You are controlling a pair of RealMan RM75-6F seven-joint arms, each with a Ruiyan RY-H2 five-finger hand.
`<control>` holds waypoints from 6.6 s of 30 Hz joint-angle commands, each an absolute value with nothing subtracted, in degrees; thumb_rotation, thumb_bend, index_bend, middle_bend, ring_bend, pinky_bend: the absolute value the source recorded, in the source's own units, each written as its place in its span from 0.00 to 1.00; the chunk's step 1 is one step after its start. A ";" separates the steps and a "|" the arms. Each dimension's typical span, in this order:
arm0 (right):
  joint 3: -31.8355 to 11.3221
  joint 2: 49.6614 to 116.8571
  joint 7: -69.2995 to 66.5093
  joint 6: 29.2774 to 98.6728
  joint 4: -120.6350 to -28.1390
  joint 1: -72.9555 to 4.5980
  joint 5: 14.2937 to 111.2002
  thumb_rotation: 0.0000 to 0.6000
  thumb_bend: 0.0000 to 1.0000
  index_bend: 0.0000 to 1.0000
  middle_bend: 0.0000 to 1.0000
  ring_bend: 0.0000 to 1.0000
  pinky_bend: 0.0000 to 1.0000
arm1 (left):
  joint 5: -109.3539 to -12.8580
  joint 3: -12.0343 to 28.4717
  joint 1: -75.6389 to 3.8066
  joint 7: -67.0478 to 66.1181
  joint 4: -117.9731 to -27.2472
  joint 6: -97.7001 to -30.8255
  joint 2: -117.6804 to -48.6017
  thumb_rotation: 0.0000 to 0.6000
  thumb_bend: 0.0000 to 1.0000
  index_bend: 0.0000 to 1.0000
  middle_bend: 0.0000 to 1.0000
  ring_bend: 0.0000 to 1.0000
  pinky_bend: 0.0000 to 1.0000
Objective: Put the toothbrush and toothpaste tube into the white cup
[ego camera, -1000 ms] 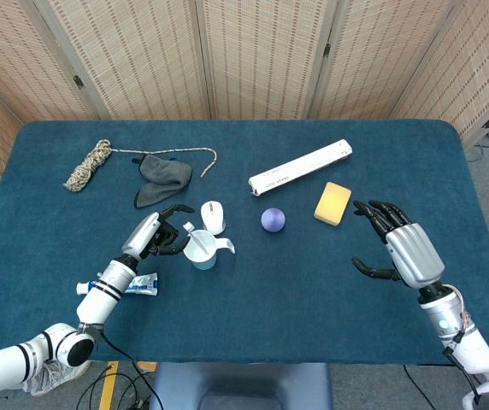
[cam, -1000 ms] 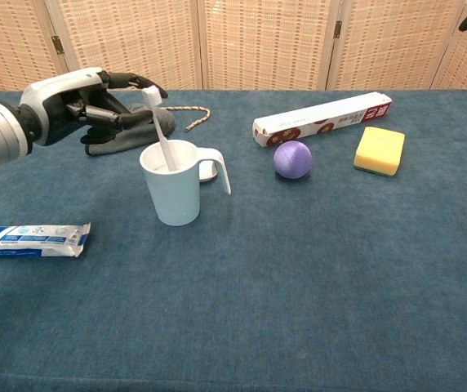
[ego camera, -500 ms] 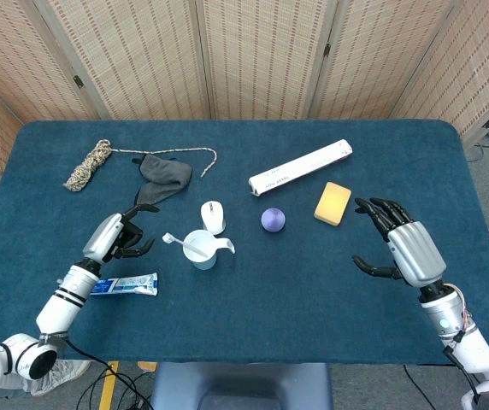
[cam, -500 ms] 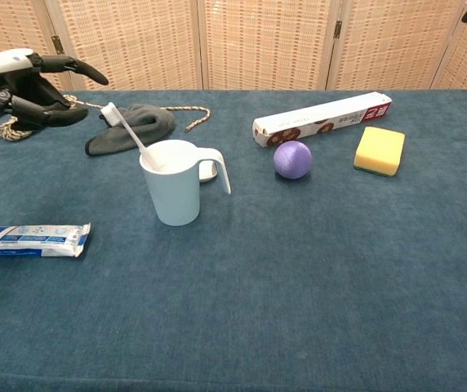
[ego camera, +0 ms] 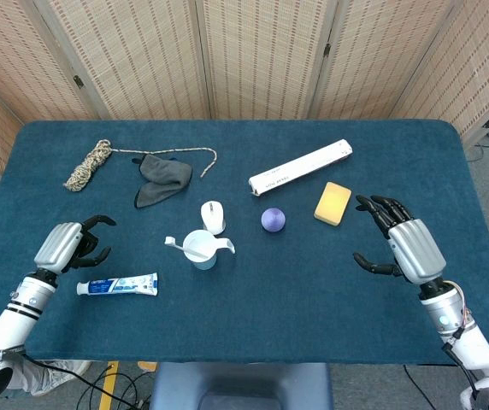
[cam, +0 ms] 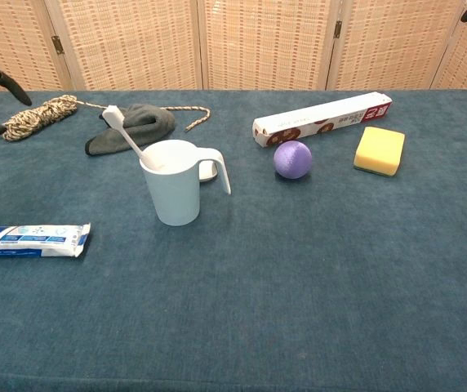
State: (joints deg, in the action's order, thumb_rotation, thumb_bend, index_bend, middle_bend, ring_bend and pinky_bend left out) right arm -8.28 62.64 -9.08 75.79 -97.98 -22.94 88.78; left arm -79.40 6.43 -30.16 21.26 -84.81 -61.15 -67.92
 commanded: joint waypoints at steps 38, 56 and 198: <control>-8.00 63.45 -11.78 75.41 -95.56 -22.98 88.56 1.00 0.21 0.00 0.25 0.13 0.16 | -70.82 0.62 -31.05 -12.99 -88.46 -54.00 -76.58 1.00 0.33 0.38 1.00 0.95 0.96; -7.64 63.54 -12.01 75.08 -95.24 -22.69 88.18 1.00 0.21 0.00 0.25 0.13 0.16 | -71.81 0.39 -30.81 -15.16 -85.43 -55.21 -78.82 1.00 0.33 0.48 1.00 0.95 0.96; -6.06 58.28 -10.37 76.54 -95.70 -17.82 86.30 1.00 0.24 0.00 0.25 0.13 0.16 | -64.61 12.12 -29.71 17.49 -88.93 -65.73 -67.96 1.00 0.43 0.36 0.64 0.51 0.68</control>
